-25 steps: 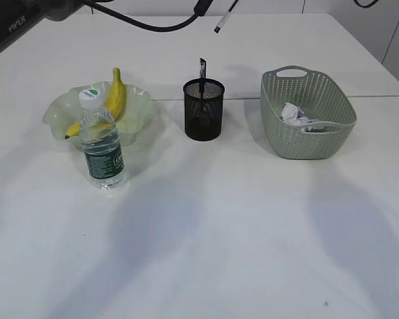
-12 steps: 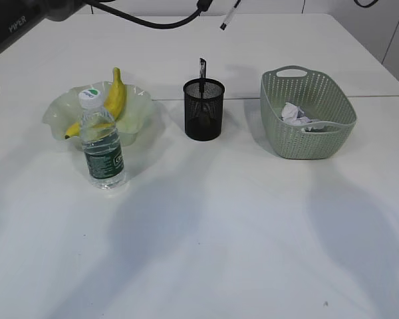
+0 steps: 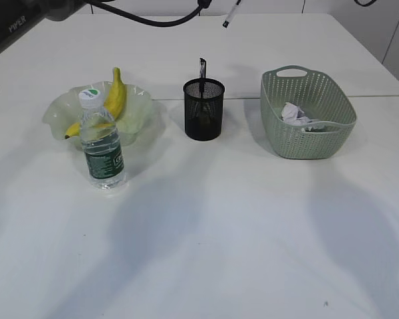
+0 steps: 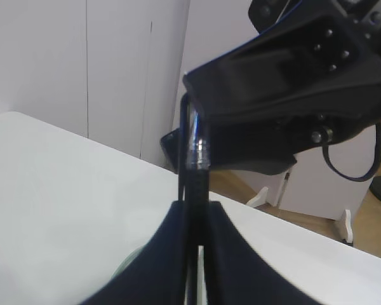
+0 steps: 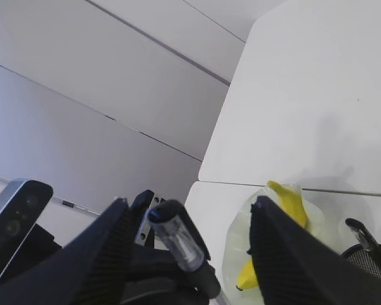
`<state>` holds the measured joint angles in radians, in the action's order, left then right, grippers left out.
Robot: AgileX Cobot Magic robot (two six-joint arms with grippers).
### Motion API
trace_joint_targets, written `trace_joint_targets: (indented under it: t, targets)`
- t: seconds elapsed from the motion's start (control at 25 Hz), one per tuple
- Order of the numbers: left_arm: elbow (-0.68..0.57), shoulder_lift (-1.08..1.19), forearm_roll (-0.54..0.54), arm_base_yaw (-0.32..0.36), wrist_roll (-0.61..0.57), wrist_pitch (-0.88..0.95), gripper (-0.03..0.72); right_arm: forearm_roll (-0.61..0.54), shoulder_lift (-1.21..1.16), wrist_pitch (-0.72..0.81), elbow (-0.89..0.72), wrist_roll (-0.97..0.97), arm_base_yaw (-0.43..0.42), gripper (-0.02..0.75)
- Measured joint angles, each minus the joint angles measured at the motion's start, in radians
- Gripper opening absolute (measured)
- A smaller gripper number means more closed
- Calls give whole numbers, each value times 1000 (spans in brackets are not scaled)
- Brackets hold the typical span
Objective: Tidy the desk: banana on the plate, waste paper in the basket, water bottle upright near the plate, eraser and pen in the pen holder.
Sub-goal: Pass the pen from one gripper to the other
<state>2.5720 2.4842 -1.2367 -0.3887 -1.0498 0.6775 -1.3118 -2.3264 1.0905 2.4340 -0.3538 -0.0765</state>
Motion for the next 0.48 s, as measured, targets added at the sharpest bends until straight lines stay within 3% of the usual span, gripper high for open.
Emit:
trace_joint_targets:
  t: [0.48]
  targets:
    - [0, 0, -44, 0, 0, 0, 12, -35, 0, -4, 0, -29, 13, 391]
